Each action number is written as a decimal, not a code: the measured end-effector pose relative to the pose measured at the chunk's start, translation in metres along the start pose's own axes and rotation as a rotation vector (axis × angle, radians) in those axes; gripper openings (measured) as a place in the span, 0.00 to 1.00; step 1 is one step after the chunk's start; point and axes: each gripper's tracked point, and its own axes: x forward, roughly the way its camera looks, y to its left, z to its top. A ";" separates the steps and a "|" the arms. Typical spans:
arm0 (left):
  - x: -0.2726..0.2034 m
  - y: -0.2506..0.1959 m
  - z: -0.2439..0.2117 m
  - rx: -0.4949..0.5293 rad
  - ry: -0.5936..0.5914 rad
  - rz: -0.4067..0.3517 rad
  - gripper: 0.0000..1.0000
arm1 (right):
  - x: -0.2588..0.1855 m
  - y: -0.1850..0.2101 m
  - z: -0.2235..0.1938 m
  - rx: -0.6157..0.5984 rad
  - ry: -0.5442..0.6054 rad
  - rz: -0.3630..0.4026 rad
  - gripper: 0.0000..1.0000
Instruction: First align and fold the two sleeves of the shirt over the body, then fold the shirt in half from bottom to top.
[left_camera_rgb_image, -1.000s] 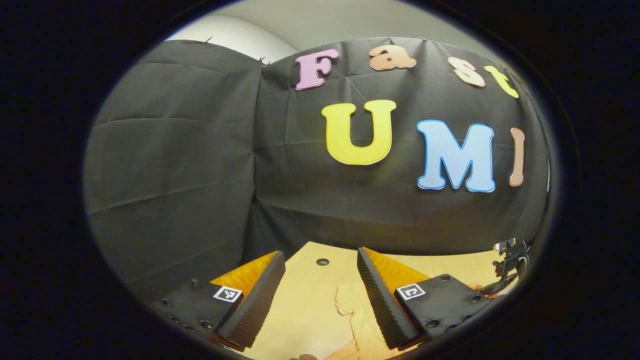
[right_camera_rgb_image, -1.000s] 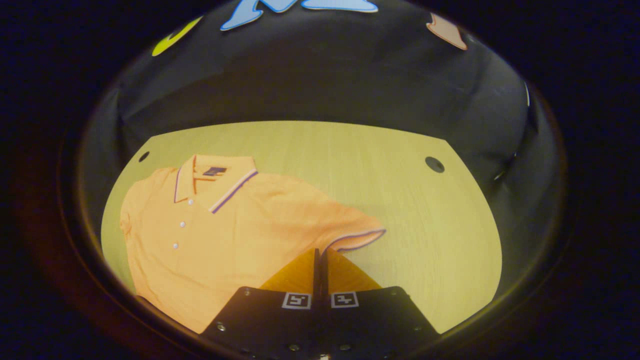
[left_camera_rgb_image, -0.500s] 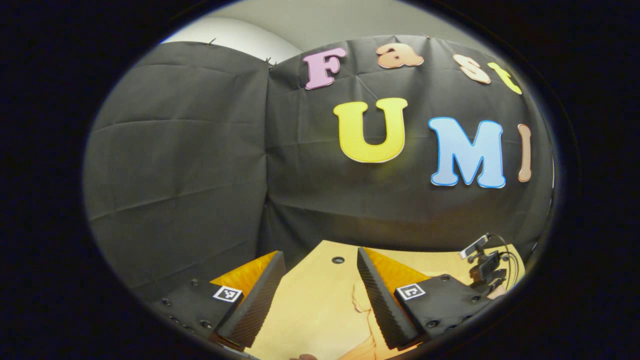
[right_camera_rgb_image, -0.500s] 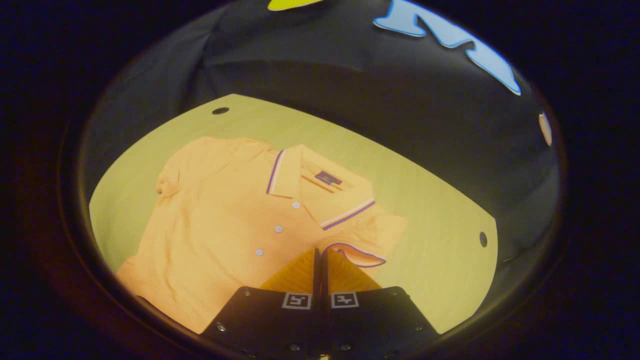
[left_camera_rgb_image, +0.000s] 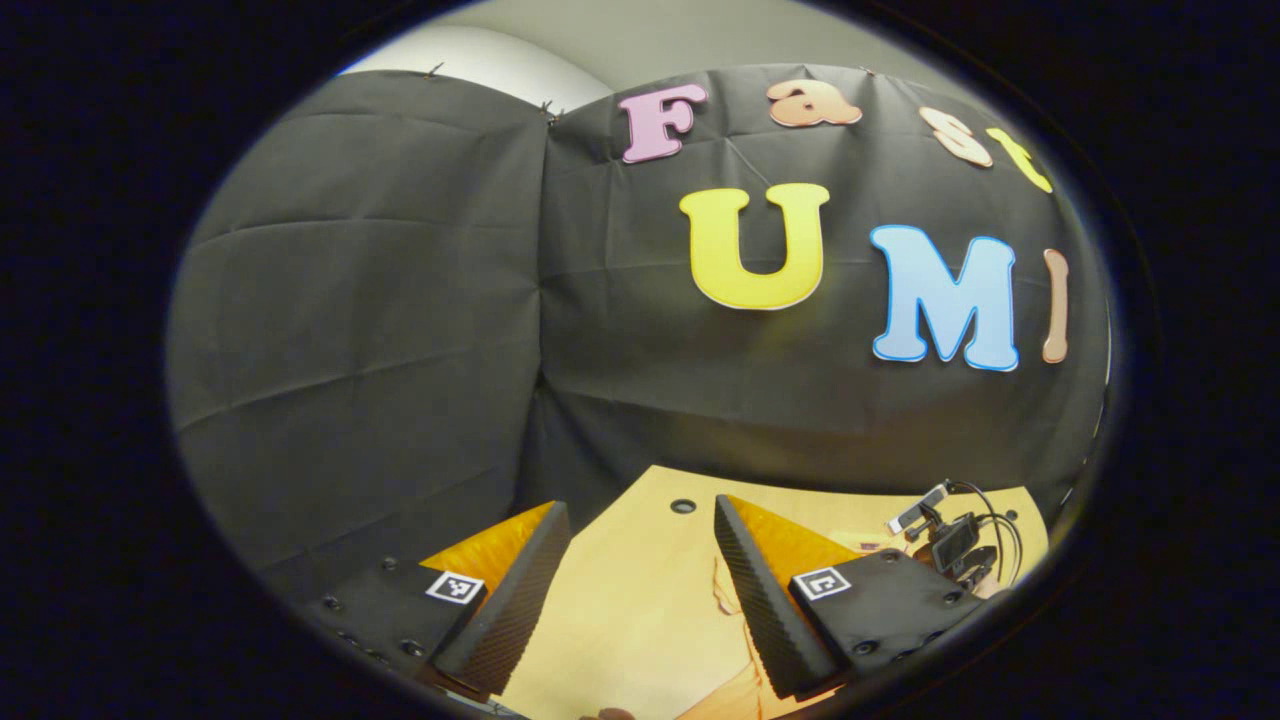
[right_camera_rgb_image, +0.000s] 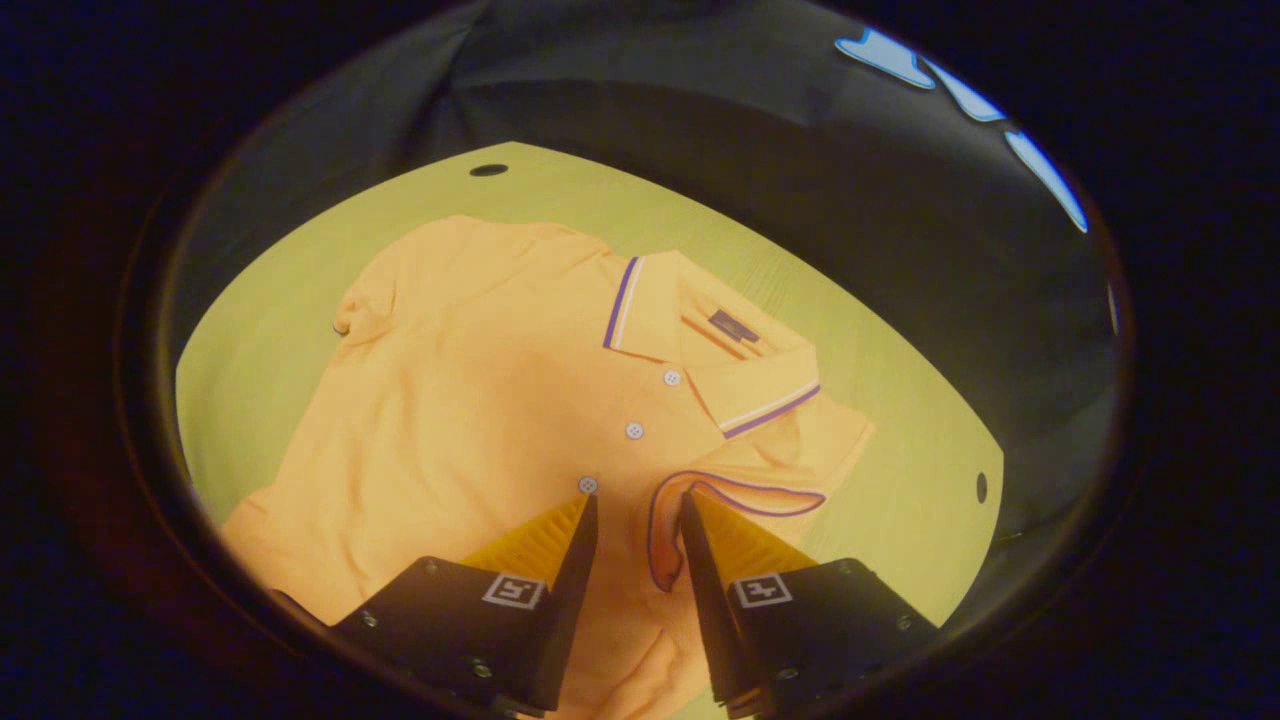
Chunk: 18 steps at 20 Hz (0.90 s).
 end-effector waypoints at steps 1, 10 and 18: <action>0.004 -0.004 -0.003 0.002 0.007 -0.011 0.95 | -0.004 -0.005 0.002 0.015 -0.012 -0.015 0.54; 0.084 -0.071 -0.070 0.032 0.136 -0.216 0.96 | -0.107 -0.044 0.028 0.187 -0.222 -0.094 0.54; 0.173 -0.135 -0.189 0.049 0.331 -0.374 0.97 | -0.230 -0.052 0.022 0.403 -0.382 -0.172 0.54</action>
